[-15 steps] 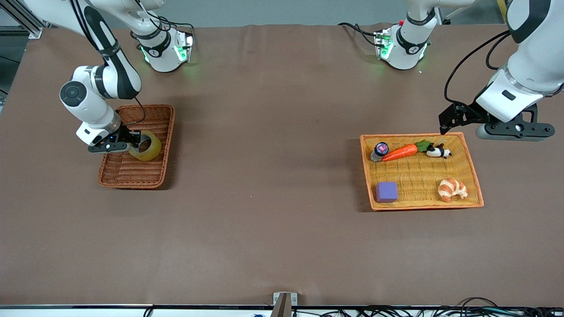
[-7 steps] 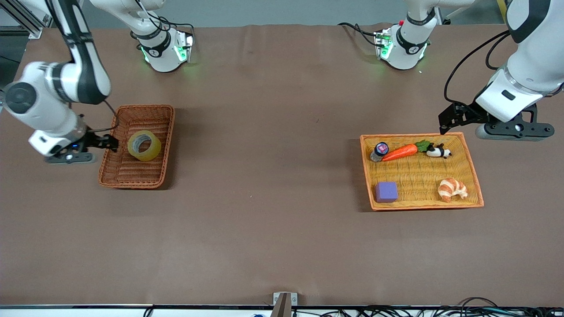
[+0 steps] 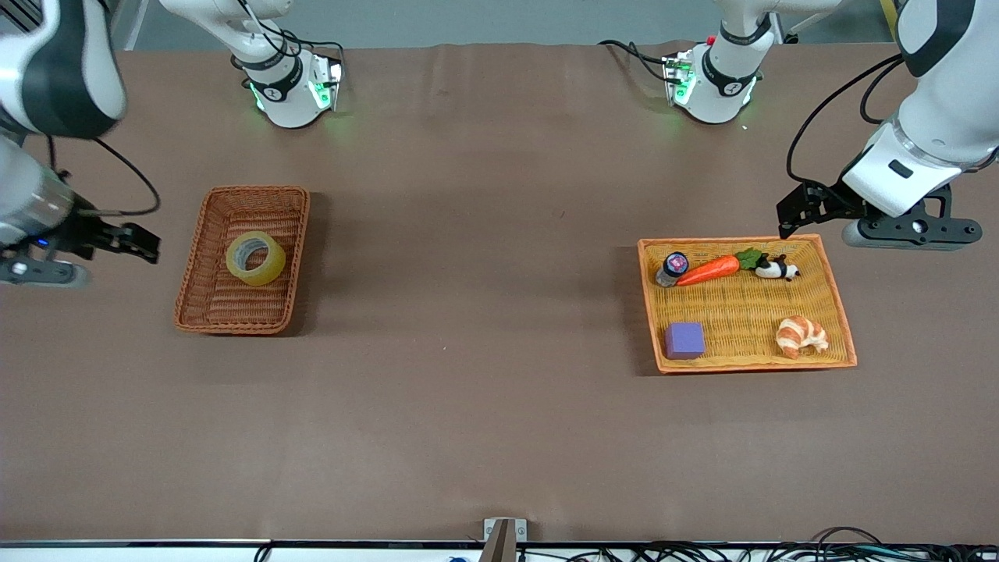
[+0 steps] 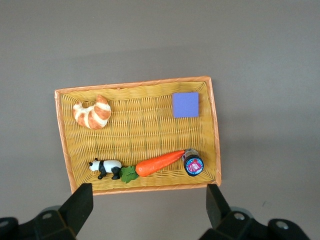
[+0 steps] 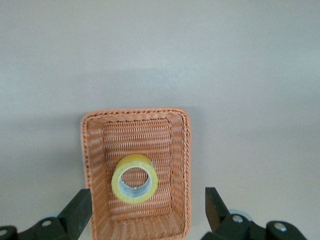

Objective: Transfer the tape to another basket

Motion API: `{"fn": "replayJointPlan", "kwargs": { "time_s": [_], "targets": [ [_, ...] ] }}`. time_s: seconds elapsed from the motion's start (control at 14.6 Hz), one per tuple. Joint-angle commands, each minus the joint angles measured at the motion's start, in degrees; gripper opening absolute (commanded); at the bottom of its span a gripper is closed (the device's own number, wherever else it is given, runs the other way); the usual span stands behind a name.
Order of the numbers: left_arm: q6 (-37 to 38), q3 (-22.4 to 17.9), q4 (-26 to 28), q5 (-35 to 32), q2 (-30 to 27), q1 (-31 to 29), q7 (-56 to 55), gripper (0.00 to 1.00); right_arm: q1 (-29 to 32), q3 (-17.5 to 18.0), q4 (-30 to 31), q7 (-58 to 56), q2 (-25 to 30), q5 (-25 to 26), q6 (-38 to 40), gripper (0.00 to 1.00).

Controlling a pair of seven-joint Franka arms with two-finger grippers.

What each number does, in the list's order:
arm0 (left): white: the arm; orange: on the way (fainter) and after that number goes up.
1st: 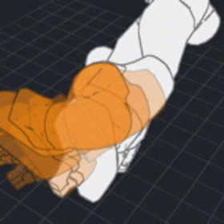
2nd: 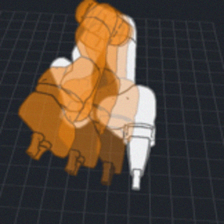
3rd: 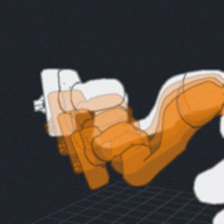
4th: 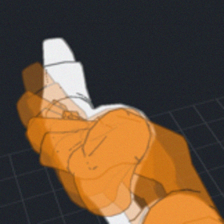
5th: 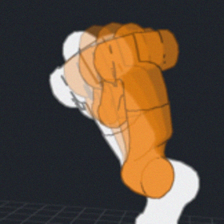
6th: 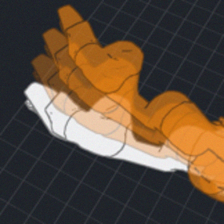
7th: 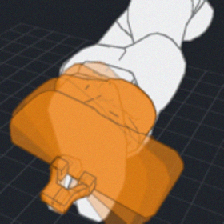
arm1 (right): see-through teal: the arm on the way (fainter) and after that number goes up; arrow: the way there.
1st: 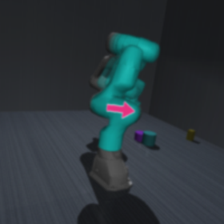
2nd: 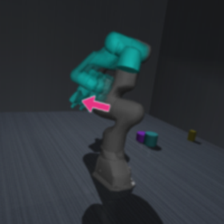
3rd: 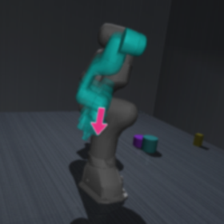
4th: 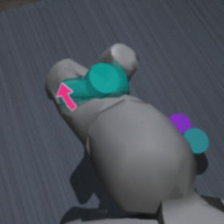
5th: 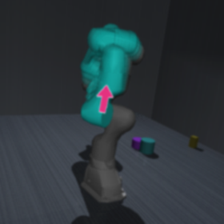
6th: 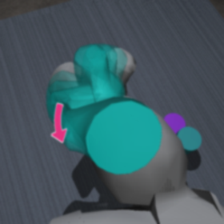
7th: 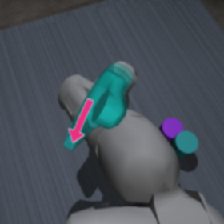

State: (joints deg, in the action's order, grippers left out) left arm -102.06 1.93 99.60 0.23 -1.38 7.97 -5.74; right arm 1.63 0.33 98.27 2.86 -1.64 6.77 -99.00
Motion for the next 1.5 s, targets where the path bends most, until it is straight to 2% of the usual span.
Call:
{"fn": "replayJointPlan", "kwargs": {
  "time_s": [0.0, 0.07, 0.2, 0.48, 1.43],
  "targets": [
    [-0.24, -0.08, -0.89, -0.76, 0.07, -0.41, 0.81, 1.00, 1.44, 0.82, -11.75, 0.49, -1.34, -3.50, 8.97, 1.00],
    [-0.24, -0.08, -0.98, -0.84, 0.07, -0.32, 0.81, 1.00, 1.62, 0.73, -14.40, 0.22, -1.34, -3.86, 11.43, 1.00],
    [-0.24, 0.00, -1.07, -1.28, 0.15, -0.23, 0.73, 1.00, 1.53, 0.73, -15.30, 1.10, -1.00, -3.87, 11.99, 1.00],
    [0.20, 0.00, -2.21, -1.37, 1.03, 0.29, 0.64, 1.00, 1.71, 0.03, -12.06, -1.27, 1.56, -6.06, 13.13, 1.00],
    [0.20, 0.00, -2.57, -1.90, 1.30, 0.47, 0.64, 1.00, 1.71, -1.03, -11.09, -6.90, 1.47, -6.15, 10.41, 1.00]
  ]
}}
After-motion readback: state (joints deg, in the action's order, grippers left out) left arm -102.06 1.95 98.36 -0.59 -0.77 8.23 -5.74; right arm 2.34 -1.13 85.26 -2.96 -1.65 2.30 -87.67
